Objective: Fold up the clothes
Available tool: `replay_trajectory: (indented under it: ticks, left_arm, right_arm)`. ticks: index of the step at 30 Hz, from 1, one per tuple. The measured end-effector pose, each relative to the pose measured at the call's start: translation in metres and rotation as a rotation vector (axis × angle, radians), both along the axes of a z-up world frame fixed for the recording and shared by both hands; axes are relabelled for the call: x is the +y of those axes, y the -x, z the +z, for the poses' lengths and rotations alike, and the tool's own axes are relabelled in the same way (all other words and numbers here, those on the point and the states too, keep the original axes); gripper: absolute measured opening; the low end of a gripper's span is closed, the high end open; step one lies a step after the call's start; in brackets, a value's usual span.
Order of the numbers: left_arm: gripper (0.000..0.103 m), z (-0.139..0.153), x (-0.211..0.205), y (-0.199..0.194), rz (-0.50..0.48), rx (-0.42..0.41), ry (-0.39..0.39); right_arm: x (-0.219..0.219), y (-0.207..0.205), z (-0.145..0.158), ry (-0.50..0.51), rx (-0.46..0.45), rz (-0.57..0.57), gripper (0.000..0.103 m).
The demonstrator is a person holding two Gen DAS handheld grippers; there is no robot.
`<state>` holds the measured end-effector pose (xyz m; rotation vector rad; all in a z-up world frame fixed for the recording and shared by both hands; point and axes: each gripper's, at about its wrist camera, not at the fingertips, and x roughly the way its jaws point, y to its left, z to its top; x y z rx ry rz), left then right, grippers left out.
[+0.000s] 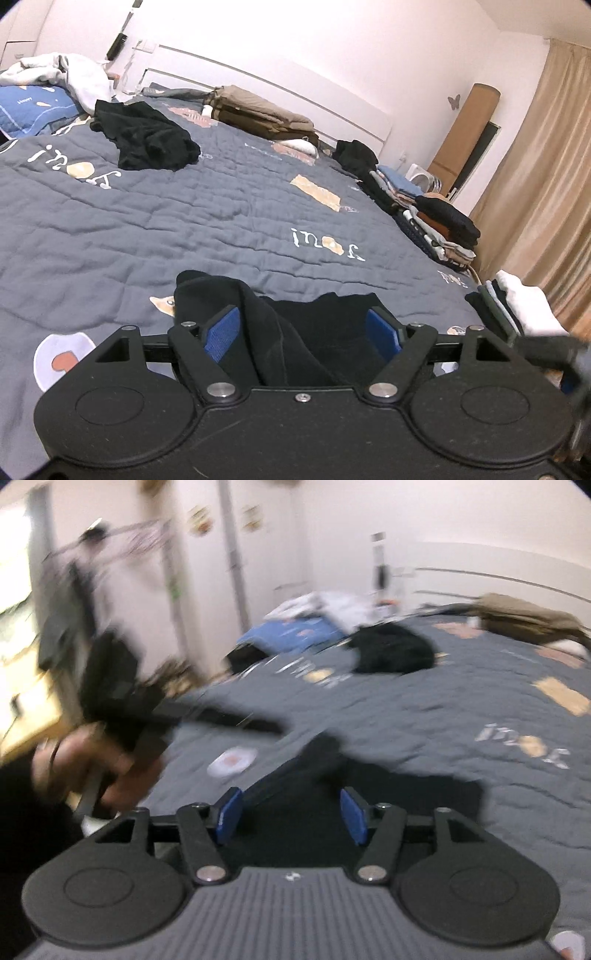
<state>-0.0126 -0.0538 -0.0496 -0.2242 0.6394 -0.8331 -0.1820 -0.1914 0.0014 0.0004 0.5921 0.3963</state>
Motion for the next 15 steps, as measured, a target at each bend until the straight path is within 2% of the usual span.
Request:
replay_trajectory:
  ticks: [4,7,9,11,12,15]
  left_arm:
    - [0.075,0.003,0.004,0.012,-0.006,-0.009,0.002]
    - [0.077,0.004,0.008,0.02,-0.007,-0.014,0.014]
    - [0.078,0.003,0.011,0.023,-0.002,-0.013,0.014]
    - [0.078,0.001,0.012,0.023,0.006,-0.012,0.008]
    - [0.078,0.001,0.013,0.022,0.011,-0.011,0.005]
    - [0.078,-0.001,0.015,0.017,0.03,-0.003,0.007]
  right_arm:
    - [0.043,-0.003,-0.026,0.15,0.03,0.068,0.06]
    - [0.056,-0.004,-0.038,0.261,-0.004,0.076,0.06]
    - [0.056,-0.005,-0.045,0.293,-0.019,0.082,0.06]
    - [0.047,-0.009,-0.046,0.249,-0.015,0.067,0.058]
    - [0.041,-0.01,-0.045,0.198,-0.006,0.043,0.052]
    - [0.02,-0.011,-0.041,0.043,0.008,-0.046,0.021]
